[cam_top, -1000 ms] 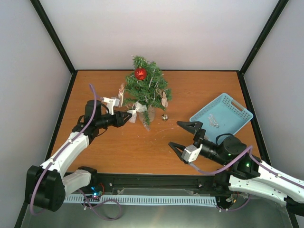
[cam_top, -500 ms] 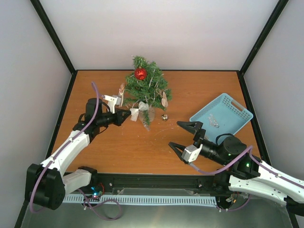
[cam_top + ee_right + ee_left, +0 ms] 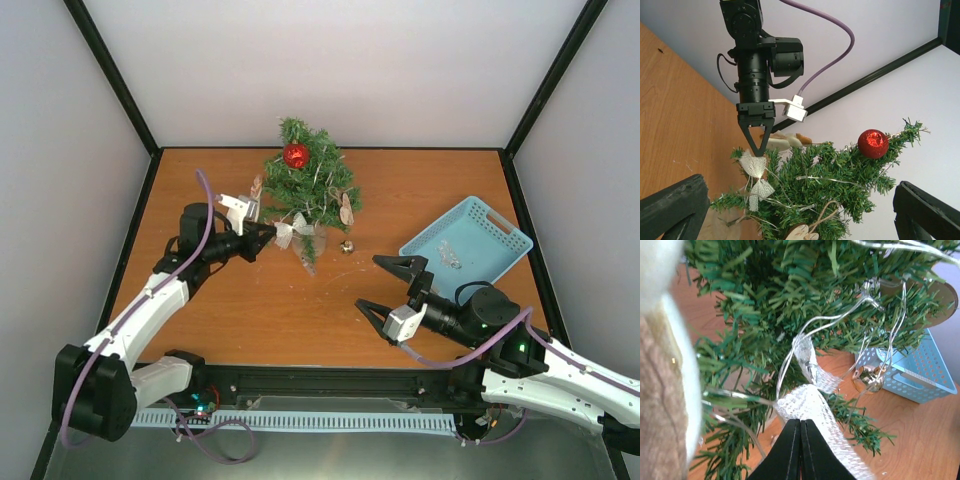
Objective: Decorate the small christmas tree
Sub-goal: Hang the decoration item on the Christmas tree.
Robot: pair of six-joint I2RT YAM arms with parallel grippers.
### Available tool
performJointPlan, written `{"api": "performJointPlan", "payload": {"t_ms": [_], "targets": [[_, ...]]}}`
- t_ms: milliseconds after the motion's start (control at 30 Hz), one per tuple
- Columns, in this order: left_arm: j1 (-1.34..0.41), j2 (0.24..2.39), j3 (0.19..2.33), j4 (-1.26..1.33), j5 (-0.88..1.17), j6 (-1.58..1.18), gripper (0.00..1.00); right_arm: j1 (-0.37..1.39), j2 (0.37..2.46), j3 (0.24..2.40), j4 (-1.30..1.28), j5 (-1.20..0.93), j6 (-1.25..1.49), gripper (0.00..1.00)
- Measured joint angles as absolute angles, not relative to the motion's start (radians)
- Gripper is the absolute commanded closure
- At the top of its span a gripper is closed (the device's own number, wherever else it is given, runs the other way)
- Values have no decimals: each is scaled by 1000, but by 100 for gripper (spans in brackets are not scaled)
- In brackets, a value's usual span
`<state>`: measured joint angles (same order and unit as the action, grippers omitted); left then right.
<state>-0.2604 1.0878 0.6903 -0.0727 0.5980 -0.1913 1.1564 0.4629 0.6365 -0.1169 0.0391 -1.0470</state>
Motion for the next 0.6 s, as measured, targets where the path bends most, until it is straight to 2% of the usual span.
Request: {"api": "performJointPlan", "payload": {"t_ms": [600], "targets": [[-261, 1126, 716, -59, 567, -134, 98, 1156, 463, 636, -117, 38, -1047, 0]]}}
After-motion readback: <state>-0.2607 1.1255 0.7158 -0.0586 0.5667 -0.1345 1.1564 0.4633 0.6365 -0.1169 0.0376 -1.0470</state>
